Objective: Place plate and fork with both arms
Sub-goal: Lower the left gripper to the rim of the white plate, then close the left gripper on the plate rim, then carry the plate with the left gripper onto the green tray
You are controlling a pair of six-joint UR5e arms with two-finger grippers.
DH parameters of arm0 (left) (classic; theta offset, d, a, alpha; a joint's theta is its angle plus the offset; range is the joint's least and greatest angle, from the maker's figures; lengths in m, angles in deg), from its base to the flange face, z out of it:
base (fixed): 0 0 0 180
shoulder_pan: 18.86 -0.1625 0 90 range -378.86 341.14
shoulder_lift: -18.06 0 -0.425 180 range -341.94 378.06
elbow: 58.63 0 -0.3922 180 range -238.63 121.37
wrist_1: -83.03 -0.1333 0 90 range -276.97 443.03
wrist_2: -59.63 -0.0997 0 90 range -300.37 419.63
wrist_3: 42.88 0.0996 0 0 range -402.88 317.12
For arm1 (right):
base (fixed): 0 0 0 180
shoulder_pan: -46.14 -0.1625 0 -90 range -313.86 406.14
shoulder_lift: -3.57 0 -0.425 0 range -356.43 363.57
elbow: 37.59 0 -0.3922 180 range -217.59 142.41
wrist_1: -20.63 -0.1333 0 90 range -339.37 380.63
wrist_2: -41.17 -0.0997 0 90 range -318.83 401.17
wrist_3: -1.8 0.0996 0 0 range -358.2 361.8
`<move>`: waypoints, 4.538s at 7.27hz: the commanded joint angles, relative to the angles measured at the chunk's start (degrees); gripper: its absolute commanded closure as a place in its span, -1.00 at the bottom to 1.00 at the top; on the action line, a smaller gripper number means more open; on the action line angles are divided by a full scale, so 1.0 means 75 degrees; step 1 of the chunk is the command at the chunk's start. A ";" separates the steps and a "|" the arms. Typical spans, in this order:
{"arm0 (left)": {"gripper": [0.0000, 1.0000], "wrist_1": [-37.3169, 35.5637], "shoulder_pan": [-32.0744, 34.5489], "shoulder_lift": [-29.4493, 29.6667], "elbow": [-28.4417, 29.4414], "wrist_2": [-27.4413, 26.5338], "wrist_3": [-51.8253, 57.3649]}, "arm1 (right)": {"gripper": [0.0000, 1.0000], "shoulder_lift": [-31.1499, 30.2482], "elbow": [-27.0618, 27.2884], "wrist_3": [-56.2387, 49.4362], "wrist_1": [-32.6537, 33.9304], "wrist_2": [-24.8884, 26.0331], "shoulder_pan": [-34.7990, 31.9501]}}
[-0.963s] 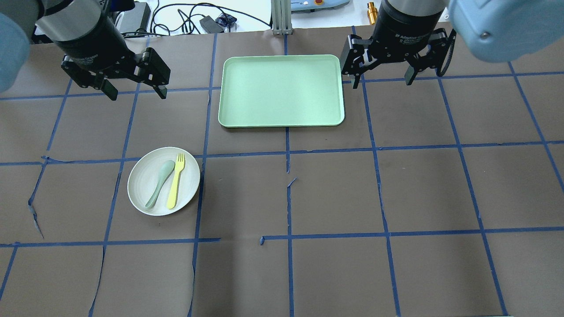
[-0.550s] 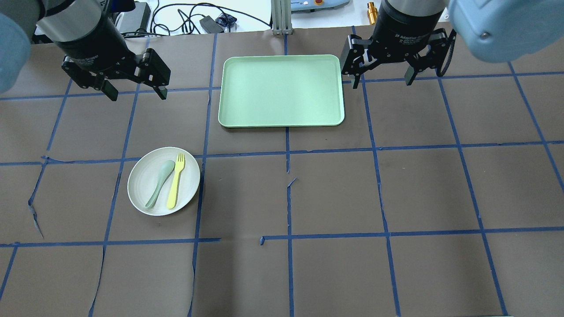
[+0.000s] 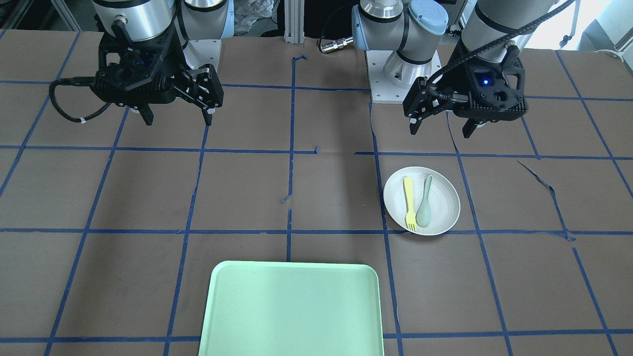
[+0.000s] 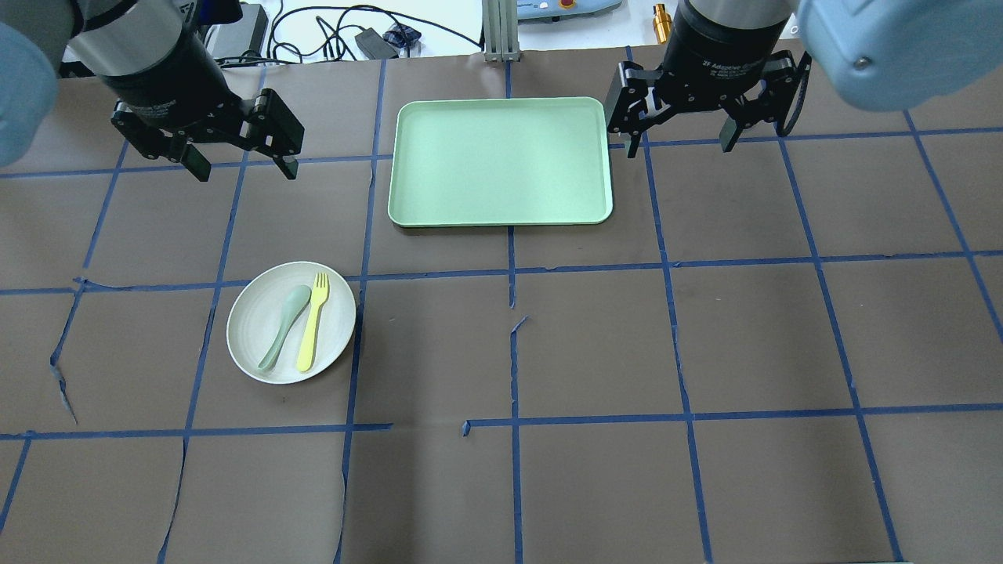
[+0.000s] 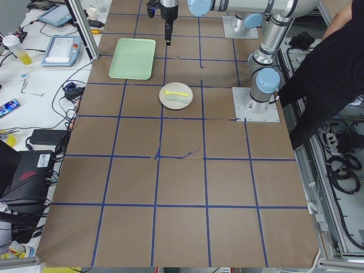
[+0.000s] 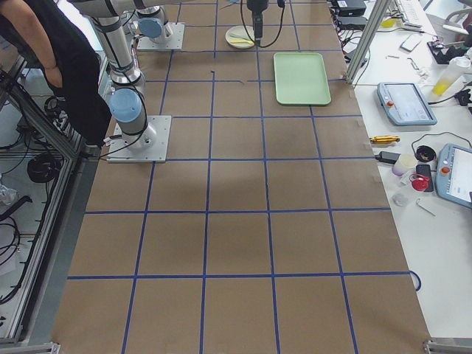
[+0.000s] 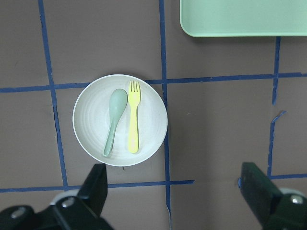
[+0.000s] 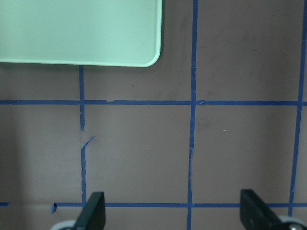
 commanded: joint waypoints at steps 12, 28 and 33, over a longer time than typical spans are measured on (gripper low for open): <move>-0.63 -0.4618 -0.3037 0.1944 -0.3989 0.0189 0.2670 | -1.00 0.0000 0.0043 0.0000 0.0012 -0.0033 -0.0012; 1.00 -0.3529 -0.3472 0.2014 -0.3289 0.2072 0.2765 | -1.00 0.0000 0.0043 0.0012 0.0012 -0.0044 -0.0012; 1.00 -0.1643 -0.2760 0.2435 -0.1250 0.2286 0.2672 | -1.00 0.0000 0.0055 0.0012 0.0012 -0.0056 -0.0012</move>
